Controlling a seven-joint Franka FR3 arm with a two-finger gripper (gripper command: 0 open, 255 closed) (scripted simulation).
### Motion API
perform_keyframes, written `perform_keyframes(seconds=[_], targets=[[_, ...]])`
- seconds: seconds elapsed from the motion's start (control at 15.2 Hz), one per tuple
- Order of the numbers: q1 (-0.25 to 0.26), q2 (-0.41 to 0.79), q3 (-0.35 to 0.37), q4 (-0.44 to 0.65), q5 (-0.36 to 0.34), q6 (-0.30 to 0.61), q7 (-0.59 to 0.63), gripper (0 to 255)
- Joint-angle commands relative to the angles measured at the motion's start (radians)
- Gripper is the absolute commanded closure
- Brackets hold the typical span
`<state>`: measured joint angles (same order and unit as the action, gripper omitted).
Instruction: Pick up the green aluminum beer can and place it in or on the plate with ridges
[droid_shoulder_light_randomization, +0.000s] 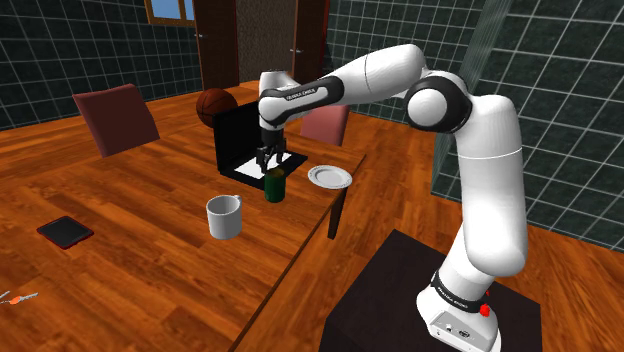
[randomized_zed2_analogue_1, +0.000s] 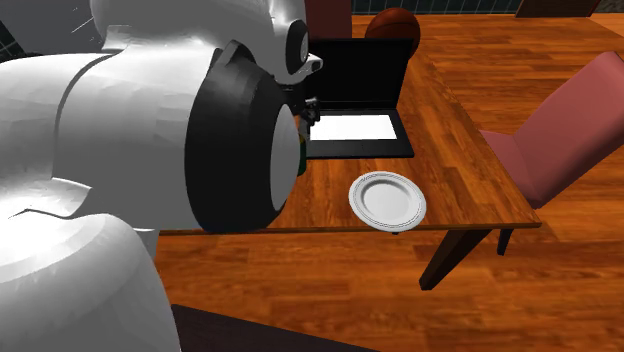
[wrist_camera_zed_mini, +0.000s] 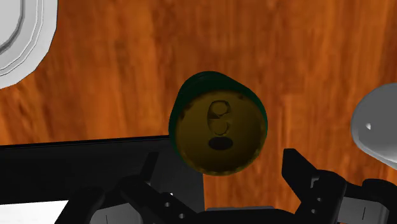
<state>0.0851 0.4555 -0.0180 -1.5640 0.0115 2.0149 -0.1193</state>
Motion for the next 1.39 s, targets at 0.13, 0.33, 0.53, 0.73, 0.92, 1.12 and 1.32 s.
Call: perform_keyframes(seconds=[0.13,0.33,0.53,0.73,0.92,1.12,1.32], targets=[[0.001,0.029,0.001,-0.008,0.0,0.039,0.001,0],[0.001,0.048,0.001,-0.029,0.001,0.078,0.0,0],[0.001,0.047,0.001,-0.029,0.001,0.078,0.0,0],[0.001,0.048,0.001,-0.029,0.001,0.078,0.0,0],[0.001,0.047,0.001,-0.029,0.001,0.078,0.0,255],[0.001,0.048,0.001,-0.028,0.001,0.078,0.001,255],[0.001,0.049,0.001,-0.028,0.001,0.078,0.0,255]])
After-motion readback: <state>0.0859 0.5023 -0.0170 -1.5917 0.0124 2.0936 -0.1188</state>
